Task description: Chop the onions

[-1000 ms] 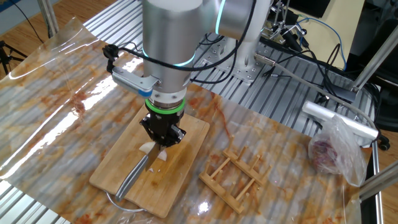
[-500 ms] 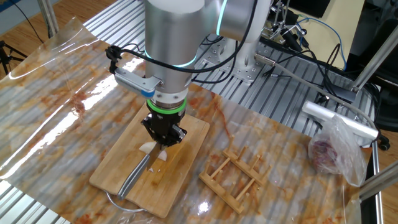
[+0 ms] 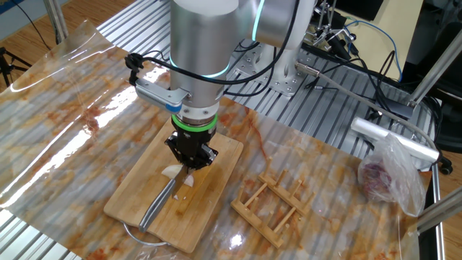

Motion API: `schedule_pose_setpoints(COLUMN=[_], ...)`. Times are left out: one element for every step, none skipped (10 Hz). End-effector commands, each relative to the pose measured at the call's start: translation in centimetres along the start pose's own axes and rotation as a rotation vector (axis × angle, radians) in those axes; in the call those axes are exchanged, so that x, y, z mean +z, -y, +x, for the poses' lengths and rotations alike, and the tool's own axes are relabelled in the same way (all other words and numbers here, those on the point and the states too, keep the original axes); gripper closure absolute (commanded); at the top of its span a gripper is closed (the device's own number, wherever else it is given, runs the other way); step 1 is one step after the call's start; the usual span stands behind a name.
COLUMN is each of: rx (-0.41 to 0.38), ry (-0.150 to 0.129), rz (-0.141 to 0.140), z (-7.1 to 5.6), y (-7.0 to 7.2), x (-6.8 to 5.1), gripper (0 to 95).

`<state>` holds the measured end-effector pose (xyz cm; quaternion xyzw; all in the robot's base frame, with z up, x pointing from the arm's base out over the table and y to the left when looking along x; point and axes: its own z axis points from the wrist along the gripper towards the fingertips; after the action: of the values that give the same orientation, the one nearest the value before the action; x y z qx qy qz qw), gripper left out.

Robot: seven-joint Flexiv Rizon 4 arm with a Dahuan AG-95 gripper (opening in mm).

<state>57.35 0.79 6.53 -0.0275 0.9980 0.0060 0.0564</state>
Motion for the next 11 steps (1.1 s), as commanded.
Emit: schedule_pose_setpoints(rx=[0.008,0.012,0.019,0.028,0.034,0.037,0.038,0.041,0.04,0.041,0.044], ry=[0.012,0.011,0.009,0.009,0.012,0.009,0.001,-0.004,-0.005,0.003,0.02], rz=[0.001,-0.001,-0.002,-0.006,-0.005,-0.004,-0.004,-0.005,-0.003,-0.007,-0.007], z=[0.3,0.3,0.3,0.4,0.4,0.4,0.4,0.4,0.4,0.4,0.5], y=[0.0,0.0,0.0,-0.1,-0.1,-0.1,-0.1,0.0,0.0,0.0,0.0], x=[1.7,1.9,1.9,1.9,1.9,1.8,1.4,1.0,1.0,1.4,2.2], gripper=[95.0,95.0,95.0,95.0,95.0,95.0,95.0,95.0,95.0,95.0,95.0])
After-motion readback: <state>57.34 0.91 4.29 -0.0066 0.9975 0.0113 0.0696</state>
